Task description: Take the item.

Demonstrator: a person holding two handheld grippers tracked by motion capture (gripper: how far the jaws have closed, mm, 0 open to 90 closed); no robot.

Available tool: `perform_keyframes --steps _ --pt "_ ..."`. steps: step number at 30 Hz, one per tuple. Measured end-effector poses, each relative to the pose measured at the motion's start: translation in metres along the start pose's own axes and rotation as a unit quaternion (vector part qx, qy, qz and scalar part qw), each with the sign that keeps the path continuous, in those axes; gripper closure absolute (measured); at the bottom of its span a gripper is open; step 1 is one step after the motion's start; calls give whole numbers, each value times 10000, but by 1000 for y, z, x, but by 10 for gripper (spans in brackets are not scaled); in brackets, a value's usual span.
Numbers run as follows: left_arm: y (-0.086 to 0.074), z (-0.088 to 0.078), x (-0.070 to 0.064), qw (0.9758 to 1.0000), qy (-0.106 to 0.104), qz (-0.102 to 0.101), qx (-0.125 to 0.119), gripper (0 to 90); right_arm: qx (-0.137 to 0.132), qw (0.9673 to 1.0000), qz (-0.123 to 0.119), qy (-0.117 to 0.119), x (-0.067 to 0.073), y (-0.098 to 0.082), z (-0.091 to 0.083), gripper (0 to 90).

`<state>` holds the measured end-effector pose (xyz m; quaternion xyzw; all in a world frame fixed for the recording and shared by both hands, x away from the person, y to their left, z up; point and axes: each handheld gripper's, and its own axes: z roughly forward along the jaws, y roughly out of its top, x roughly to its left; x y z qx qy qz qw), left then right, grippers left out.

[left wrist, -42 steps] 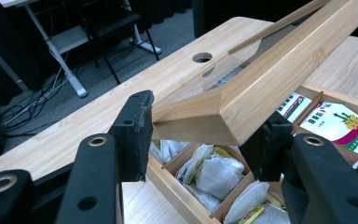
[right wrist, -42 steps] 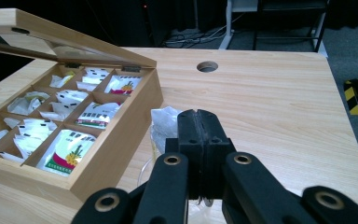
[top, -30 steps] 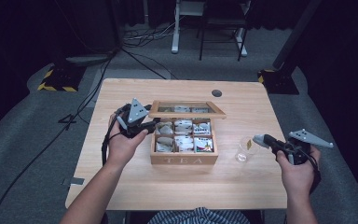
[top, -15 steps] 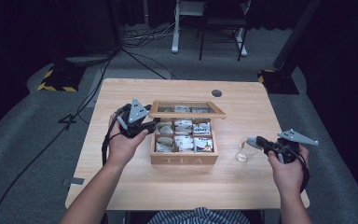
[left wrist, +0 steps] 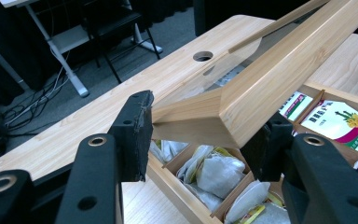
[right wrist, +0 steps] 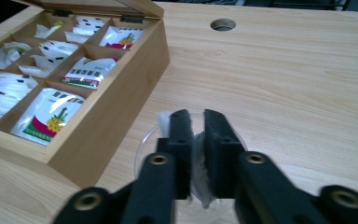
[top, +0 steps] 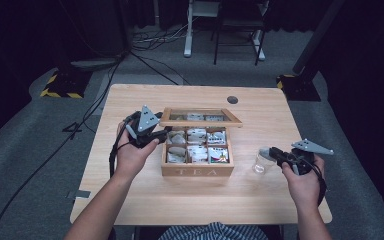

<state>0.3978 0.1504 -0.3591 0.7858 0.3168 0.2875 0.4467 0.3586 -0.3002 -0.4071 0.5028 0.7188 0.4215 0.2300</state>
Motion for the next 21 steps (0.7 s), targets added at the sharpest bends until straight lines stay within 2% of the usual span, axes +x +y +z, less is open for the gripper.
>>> perform_keyframes --steps 3,8,11,17,21 --pt "0 0 0 10000 0 0 2 488 -1 10000 -61 -49 0 1 0 712" --pt "0 0 0 10000 -3 2 4 487 -37 10000 -21 -89 -3 1 -2 667" --pt "0 0 0 10000 -3 0 3 488 -154 9998 -33 -146 -6 2 -3 620" --pt "-1 0 0 10000 -23 7 13 486 -358 9985 28 -423 -21 3 -11 553" --pt "-1 0 0 10000 -22 14 25 485 -317 9977 140 -578 -32 0 -13 525"
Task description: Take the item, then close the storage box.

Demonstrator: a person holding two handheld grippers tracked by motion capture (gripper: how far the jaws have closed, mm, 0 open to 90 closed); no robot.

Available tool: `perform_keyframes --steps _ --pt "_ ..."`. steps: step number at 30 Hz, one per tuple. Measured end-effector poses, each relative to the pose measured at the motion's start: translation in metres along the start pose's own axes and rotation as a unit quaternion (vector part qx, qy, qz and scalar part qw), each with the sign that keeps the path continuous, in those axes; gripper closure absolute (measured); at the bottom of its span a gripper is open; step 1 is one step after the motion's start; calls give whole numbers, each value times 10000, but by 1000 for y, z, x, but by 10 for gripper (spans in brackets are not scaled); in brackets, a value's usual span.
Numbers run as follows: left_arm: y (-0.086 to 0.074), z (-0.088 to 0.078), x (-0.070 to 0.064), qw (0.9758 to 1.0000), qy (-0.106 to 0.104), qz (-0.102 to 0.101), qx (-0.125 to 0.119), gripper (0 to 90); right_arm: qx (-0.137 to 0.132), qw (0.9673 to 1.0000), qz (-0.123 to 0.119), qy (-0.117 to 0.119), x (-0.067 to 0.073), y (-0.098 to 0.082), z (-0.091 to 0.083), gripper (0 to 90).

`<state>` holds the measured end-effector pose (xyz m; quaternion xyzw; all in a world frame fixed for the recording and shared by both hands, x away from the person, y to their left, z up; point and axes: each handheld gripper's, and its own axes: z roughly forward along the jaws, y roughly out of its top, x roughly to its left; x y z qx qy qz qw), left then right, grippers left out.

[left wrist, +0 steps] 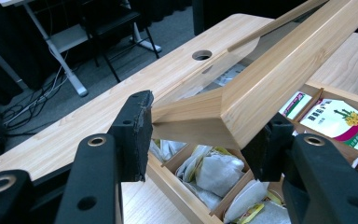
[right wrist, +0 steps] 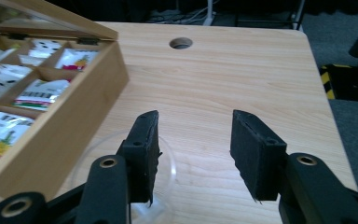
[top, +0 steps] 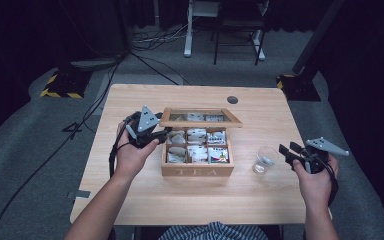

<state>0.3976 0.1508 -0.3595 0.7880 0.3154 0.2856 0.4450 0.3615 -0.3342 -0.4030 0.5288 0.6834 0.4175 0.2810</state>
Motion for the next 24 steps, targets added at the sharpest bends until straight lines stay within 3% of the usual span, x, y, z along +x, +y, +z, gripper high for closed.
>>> perform_keyframes --steps 12,24 --pt "0 0 -1 10000 0 25 10 477 429 9986 170 -262 -25 -19 18 485" --pt "0 0 -2 10000 19 43 48 477 737 9964 264 -314 -39 -35 34 482"
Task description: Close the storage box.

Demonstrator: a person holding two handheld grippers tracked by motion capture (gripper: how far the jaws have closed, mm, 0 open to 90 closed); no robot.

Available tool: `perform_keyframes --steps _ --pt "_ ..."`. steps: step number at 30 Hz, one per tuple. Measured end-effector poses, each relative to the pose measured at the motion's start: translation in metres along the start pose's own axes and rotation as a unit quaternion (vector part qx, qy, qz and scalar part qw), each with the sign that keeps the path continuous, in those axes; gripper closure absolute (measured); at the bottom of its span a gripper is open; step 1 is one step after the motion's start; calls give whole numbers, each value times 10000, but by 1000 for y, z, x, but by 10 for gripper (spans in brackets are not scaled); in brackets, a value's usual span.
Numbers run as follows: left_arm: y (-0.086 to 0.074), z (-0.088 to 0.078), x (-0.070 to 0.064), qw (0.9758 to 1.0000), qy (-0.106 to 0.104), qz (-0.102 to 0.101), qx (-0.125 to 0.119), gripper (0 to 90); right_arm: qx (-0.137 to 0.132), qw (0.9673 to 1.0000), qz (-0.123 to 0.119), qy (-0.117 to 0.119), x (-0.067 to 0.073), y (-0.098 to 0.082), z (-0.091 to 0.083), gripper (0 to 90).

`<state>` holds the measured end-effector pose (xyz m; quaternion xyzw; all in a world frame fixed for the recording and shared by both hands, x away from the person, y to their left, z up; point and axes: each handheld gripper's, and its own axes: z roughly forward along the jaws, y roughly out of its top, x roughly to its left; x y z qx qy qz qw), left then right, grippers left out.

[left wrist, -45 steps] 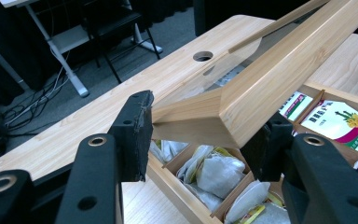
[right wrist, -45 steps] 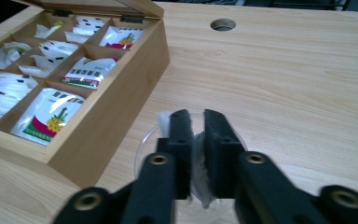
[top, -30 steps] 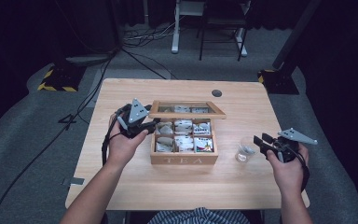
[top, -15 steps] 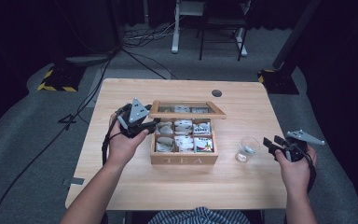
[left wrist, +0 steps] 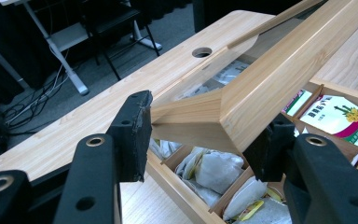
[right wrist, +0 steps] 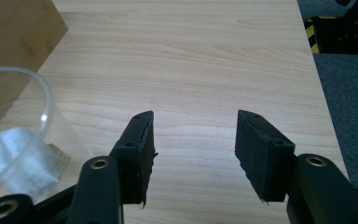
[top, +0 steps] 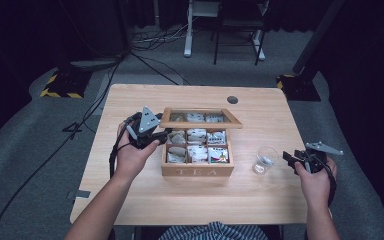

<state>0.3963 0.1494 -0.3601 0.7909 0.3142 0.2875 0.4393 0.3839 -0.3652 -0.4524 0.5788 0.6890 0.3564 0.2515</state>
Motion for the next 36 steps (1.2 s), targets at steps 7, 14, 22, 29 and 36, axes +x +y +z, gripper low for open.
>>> perform_keyframes --steps 7,14,22,29,36 --pt "1 0 0 10000 1 0 -11 477 90 9999 -105 -39 -8 -8 9 460" --pt "0 0 0 10000 -17 5 18 474 207 9995 -245 -19 -13 -16 22 445" --pt "-3 -1 -4 9999 -7 49 107 463 393 9986 -363 -7 -13 -23 34 427" --pt "-8 -1 -7 9998 -26 57 169 455 444 9982 -403 -20 -14 -24 40 414" --pt "-12 -1 -12 9996 8 131 250 449 427 9984 -357 72 -12 -21 42 416"
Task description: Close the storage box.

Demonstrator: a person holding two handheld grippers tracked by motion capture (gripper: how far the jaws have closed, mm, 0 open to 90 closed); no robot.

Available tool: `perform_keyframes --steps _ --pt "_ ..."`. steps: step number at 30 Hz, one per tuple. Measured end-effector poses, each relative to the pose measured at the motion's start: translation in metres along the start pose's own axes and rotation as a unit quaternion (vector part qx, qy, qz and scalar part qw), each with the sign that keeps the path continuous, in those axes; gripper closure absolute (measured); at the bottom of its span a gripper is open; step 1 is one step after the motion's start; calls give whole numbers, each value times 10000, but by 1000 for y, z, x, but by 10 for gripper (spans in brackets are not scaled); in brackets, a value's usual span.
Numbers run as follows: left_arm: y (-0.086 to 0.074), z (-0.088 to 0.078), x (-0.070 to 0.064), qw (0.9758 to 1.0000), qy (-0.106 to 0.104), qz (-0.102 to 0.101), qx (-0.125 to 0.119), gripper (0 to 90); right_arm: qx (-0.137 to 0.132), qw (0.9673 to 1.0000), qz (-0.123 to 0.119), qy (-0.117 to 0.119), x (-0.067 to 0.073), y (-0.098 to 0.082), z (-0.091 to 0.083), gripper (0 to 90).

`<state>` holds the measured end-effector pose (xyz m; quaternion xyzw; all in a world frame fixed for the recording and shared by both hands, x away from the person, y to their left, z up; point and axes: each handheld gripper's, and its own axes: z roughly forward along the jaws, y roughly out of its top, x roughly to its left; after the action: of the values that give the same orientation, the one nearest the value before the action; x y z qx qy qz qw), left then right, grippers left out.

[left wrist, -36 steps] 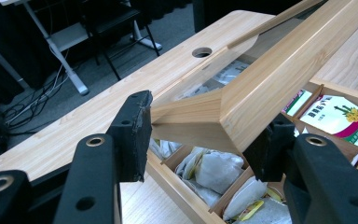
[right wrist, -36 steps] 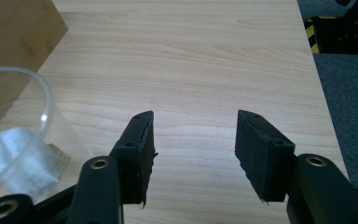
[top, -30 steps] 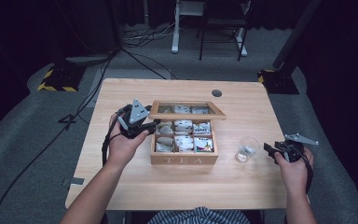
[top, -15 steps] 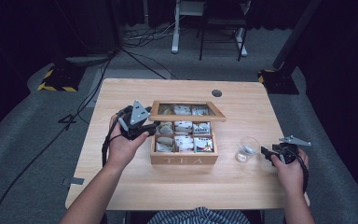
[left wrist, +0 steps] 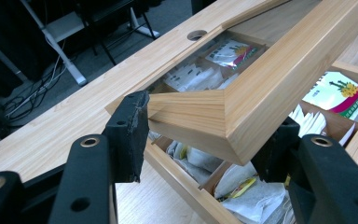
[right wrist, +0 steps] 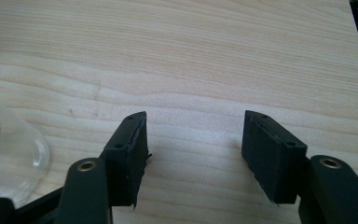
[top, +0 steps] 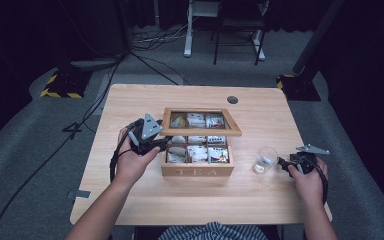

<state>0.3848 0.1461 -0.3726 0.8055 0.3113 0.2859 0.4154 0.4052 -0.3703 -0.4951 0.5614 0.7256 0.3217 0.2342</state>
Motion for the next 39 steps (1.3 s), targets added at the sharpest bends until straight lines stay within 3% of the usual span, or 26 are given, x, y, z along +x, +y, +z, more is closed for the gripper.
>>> perform_keyframes --steps 17,39 --pt "-12 0 -11 9995 57 162 269 420 -97 9999 69 20 -1 11 4 416" --pt "-31 4 -23 9978 6 203 624 387 -120 9997 155 132 2 22 16 415"
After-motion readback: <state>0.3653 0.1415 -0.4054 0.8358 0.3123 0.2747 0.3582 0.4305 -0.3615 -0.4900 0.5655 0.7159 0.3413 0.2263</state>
